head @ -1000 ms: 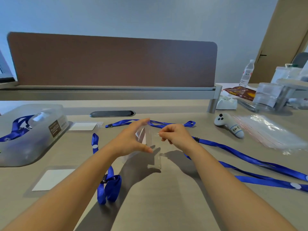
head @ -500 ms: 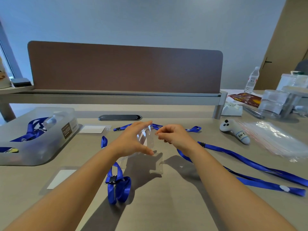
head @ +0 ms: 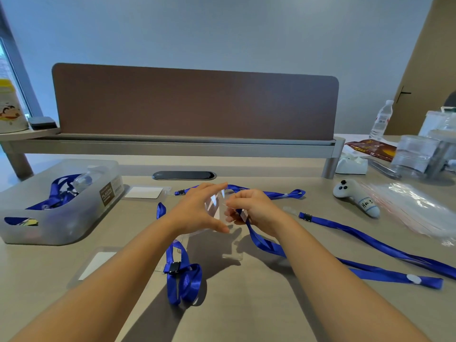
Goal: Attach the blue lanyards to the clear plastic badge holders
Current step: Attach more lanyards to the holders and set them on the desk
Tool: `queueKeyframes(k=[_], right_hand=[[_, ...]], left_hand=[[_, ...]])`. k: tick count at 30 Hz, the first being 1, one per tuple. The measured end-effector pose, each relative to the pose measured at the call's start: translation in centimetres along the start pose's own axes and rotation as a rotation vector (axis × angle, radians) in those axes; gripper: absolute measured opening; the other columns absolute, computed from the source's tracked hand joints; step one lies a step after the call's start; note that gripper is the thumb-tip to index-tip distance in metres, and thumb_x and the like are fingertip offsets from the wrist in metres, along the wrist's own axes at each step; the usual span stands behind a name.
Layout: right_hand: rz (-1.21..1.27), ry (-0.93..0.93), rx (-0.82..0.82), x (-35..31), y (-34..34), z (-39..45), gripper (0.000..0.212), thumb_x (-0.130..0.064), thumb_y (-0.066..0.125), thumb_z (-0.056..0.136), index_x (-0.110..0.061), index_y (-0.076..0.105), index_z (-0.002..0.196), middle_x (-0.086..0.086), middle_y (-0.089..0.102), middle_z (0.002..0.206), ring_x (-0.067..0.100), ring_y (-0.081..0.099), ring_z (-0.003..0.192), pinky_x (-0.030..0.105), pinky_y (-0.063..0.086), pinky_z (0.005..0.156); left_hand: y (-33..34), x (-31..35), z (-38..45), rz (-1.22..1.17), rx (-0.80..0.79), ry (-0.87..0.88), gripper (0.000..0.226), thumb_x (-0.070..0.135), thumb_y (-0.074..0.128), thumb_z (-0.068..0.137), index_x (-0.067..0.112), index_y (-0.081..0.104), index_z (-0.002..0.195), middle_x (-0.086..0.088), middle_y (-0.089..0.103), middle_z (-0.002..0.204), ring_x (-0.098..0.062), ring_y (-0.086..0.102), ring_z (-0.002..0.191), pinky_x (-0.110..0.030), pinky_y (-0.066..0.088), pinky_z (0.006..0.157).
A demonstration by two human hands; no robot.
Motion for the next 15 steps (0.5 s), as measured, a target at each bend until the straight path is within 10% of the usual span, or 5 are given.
queueKeyframes(k=[15], right_hand=[[0.296,-0.006,0.143,-0.44,-0.62,0.31,0.018,-0.005,0.046,0.092,-0.01,0.058,0.08,0.004,0.06,0.071,0.013,0.053,0.058,0.021,0.045,0.054]], left_hand=[[-0.76,0.4,-0.67,-0.023,0.171,0.043,0.052,0.014,0.055,0.085,0.024,0.038,0.132,-0.005,0.058,0.127,-0.02,0.057,0.11,-0.03,0.044,0.094]])
Point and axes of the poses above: each hand's wrist, its own z-axis towards the middle knuckle, its own y-axis out of the palm, x = y × z, the point moved 6 cm from there along z, towards the middle knuckle
